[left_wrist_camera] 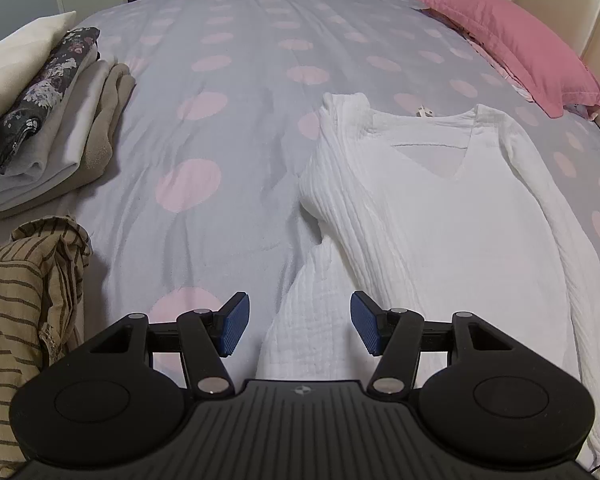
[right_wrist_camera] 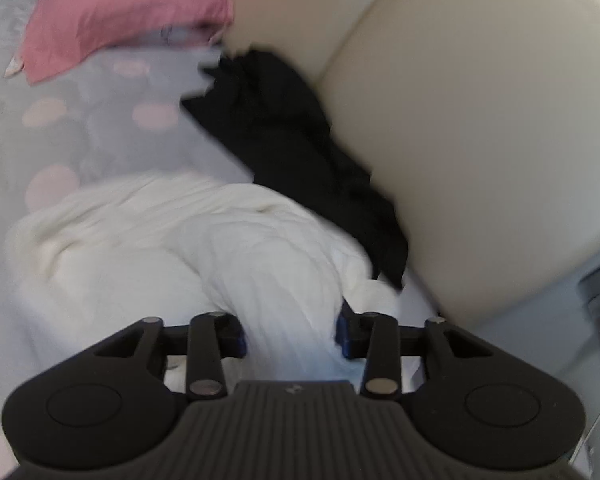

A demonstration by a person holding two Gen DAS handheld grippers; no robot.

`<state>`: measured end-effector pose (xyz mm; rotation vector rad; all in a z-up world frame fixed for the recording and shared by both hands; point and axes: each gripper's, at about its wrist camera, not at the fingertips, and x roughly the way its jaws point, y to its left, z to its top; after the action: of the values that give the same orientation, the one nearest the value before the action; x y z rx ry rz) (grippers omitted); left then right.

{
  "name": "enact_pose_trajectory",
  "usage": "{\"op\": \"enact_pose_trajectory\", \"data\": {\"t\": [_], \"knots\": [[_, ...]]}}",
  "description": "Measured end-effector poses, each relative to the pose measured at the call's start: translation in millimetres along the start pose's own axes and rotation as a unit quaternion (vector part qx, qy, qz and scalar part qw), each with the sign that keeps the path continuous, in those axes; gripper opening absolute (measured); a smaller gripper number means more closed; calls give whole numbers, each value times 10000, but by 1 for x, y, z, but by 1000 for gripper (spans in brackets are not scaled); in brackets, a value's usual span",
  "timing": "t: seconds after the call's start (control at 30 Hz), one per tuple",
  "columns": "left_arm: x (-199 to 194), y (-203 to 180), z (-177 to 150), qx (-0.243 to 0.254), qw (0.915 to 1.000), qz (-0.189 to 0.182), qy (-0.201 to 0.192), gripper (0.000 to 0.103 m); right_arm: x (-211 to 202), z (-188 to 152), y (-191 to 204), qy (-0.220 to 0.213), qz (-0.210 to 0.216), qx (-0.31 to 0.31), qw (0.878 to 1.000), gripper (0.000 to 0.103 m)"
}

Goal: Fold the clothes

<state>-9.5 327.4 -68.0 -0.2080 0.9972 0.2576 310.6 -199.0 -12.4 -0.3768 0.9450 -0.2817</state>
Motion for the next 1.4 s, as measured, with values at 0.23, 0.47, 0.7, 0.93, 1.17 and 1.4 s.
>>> {"op": "enact_pose_trajectory", "data": {"t": [0.23,0.47,0.7,0.93,1.17,1.4], "knots": [[-4,-2,0,-58,9997,-215,34,54,-19,-24,-3,85,679,-67,9976,48],[-18,-20,-10,97,9984,-553,16,54,-65,-32,40,-365,1481,-226,9880,51],[-25,-38,-29,429,9977,-520,-14,55,-116,-57,101,-994,2494,-704,9607,73],[-28,-44,-41,355,9973,-632,-96,55,-153,-101,163,-1544,2545,-1374,9447,78],[-24,-43,-57,88,9960,-876,143,65,-151,-128,184,-762,3623,-1327,9194,67],[-17,-45,-66,-62,9949,-925,403,65,-152,-144,199,-183,4111,-1352,9013,68]]}}
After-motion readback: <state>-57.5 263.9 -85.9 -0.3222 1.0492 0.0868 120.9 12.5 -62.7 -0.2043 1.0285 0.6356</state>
